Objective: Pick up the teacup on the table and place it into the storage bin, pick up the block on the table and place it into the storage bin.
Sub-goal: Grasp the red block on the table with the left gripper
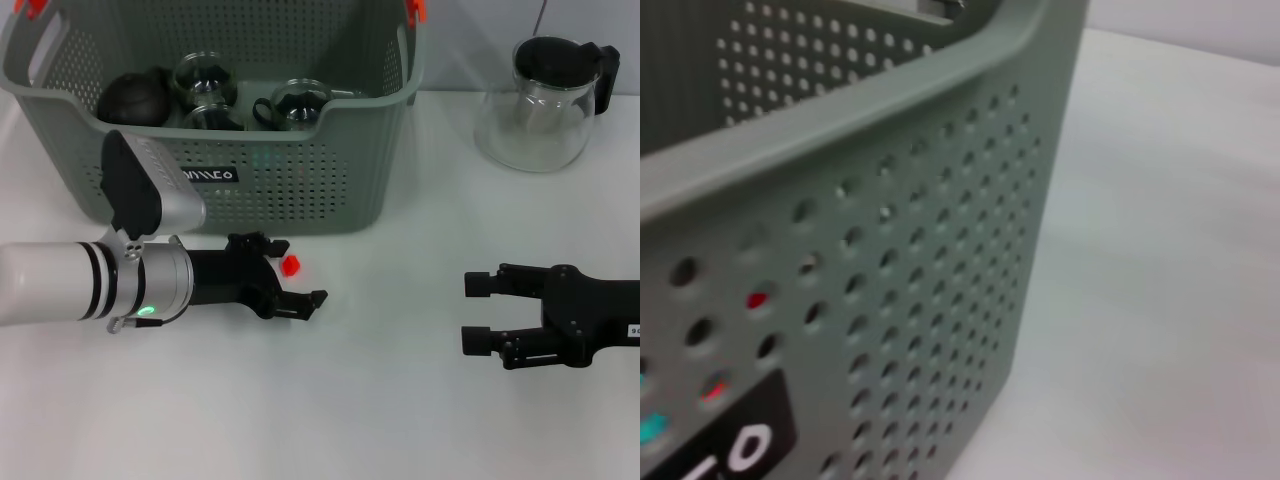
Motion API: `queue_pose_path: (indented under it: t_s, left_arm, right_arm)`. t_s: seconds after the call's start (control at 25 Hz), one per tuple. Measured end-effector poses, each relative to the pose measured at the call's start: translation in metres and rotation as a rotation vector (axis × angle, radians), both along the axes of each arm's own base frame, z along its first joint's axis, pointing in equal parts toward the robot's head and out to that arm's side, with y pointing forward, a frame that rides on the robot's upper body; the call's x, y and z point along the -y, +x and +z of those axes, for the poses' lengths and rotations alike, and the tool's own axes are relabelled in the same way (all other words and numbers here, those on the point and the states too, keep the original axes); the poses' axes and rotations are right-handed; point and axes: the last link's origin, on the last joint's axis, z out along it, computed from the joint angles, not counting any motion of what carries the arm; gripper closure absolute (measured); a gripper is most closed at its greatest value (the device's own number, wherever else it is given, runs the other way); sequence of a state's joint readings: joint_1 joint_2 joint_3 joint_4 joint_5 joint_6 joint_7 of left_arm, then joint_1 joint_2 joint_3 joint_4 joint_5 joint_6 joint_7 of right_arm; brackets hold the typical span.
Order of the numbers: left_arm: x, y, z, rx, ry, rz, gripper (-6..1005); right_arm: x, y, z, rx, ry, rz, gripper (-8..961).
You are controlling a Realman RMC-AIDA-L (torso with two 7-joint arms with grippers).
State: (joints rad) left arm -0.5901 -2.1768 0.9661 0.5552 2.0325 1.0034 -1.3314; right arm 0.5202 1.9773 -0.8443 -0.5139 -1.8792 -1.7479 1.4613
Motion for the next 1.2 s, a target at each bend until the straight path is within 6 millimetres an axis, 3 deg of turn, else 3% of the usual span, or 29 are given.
queue_pose_path:
  t_s: [1.2]
  left_arm:
    - [0.0016,0.006,-0.0029,-0.001,-0.02,-0.046,217]
  right_arm:
    - [-0.0008,0.0012,-0.0012,0.004,0.012,-0.005,8]
